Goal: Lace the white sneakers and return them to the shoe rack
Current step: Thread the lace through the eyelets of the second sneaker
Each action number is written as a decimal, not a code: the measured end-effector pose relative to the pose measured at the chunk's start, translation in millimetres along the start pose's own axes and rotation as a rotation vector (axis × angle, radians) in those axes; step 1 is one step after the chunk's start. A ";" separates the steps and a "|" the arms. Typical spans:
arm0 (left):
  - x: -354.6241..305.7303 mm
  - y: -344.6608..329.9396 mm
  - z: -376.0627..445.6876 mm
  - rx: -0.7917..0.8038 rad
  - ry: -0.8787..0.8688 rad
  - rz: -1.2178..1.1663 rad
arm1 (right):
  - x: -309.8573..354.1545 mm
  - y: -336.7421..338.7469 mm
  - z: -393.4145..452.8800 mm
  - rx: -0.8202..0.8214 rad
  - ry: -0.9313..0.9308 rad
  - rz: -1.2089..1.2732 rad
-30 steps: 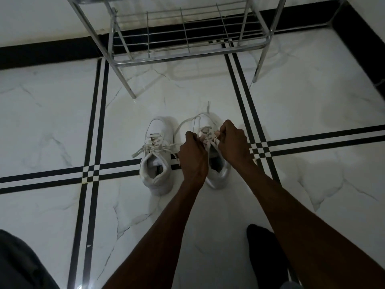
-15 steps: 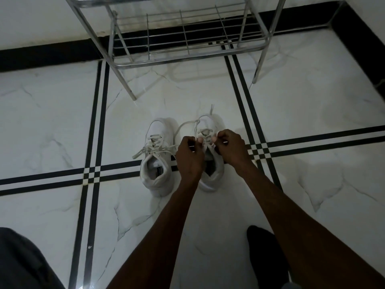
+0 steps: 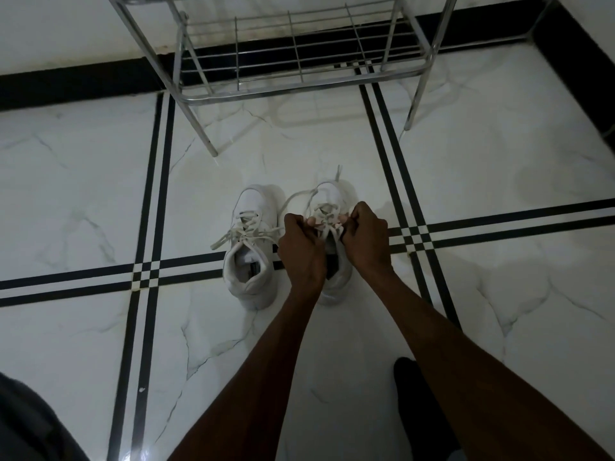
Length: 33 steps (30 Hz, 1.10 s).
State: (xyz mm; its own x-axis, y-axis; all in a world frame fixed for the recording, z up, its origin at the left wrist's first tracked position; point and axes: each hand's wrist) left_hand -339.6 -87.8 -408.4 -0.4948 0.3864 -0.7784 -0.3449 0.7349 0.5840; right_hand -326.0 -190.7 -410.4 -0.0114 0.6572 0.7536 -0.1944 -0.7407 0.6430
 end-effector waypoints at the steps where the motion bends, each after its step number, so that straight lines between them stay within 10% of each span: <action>1: 0.7 -0.2 0.4 0.002 0.018 -0.007 | 0.8 -0.3 -0.5 -0.007 0.001 -0.006; 14: -27.0 38.0 36.4 0.447 0.000 -0.438 | 12.3 22.0 36.5 0.090 -0.124 0.333; 22: -49.0 50.7 54.7 0.627 -0.200 -0.356 | 29.0 22.2 35.0 0.274 0.063 0.132; 28: -57.4 49.8 66.4 0.657 -0.320 -0.275 | 37.3 45.6 42.8 0.741 0.125 0.228; 33: -56.8 40.6 61.3 0.899 -0.178 -0.139 | 41.0 56.2 45.2 0.677 0.171 0.230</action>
State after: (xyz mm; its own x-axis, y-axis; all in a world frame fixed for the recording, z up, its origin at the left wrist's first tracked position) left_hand -276.7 -45.7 -354.6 -0.3401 0.2878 -0.8953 0.3936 0.9082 0.1425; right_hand -293.1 -211.7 -337.2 -0.1426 0.4467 0.8832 0.4787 -0.7499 0.4566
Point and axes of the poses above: each hand's wrist, its own z-axis towards the middle knuckle, its own y-axis out of the back of the hand, x = y × z, and after that the axes turned 14 degrees about y, right-handed
